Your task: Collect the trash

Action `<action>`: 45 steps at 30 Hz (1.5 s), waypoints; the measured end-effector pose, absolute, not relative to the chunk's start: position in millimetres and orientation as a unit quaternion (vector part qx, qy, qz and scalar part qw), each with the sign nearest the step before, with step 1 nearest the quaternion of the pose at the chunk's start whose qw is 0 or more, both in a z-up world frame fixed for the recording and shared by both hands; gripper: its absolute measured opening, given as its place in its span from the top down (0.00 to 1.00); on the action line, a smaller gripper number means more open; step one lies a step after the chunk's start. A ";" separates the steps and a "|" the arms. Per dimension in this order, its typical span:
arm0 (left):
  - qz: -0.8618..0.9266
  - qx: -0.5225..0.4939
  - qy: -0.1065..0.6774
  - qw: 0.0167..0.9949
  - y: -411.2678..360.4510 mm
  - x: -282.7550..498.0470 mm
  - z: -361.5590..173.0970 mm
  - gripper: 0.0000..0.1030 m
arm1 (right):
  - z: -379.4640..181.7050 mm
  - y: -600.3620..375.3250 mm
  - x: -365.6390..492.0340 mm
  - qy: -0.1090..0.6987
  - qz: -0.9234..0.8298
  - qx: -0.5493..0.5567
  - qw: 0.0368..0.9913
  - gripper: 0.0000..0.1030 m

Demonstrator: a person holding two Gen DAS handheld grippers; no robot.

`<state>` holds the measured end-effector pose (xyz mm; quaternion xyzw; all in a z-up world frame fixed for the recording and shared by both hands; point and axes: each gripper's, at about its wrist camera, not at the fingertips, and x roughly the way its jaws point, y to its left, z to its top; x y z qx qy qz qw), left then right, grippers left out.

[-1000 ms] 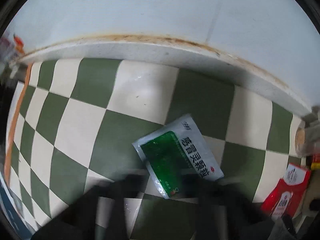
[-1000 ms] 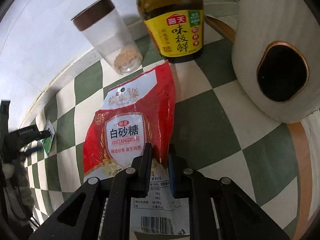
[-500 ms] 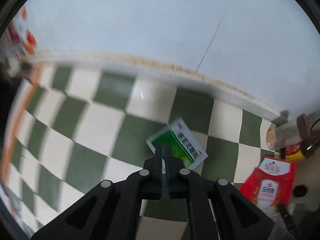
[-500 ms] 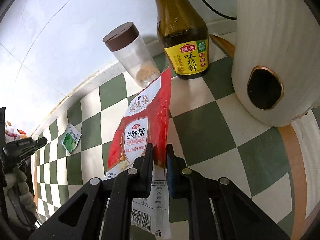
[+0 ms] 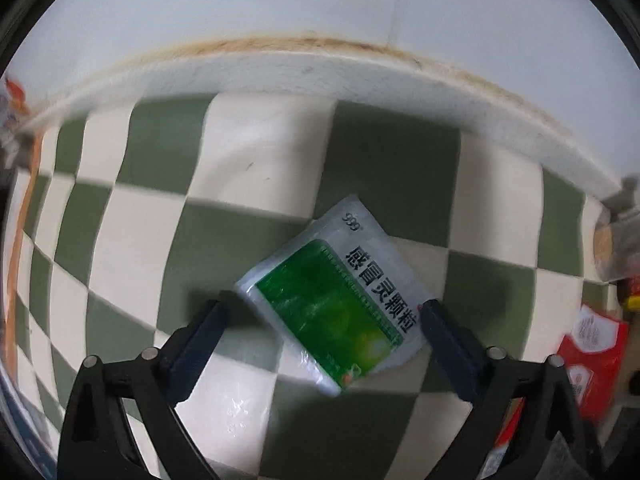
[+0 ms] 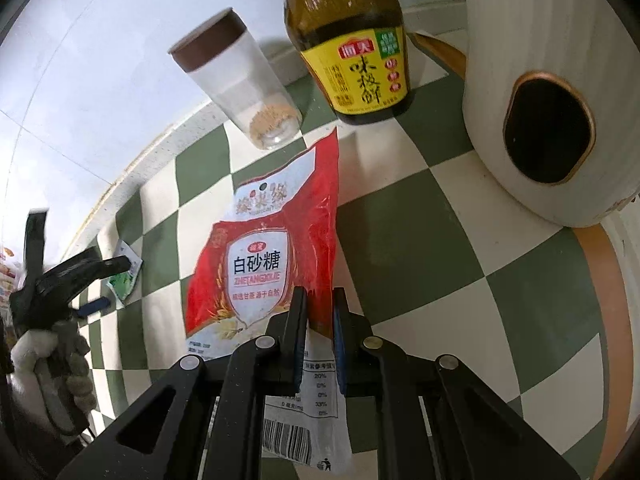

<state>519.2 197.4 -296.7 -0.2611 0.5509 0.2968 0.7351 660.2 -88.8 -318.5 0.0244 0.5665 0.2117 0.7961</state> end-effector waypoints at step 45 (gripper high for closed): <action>0.295 -0.064 0.478 0.825 132.4 522.7 -315.4 0.06 | -317.2 -120.1 645.6 0.551 0.206 0.074 0.805 0.91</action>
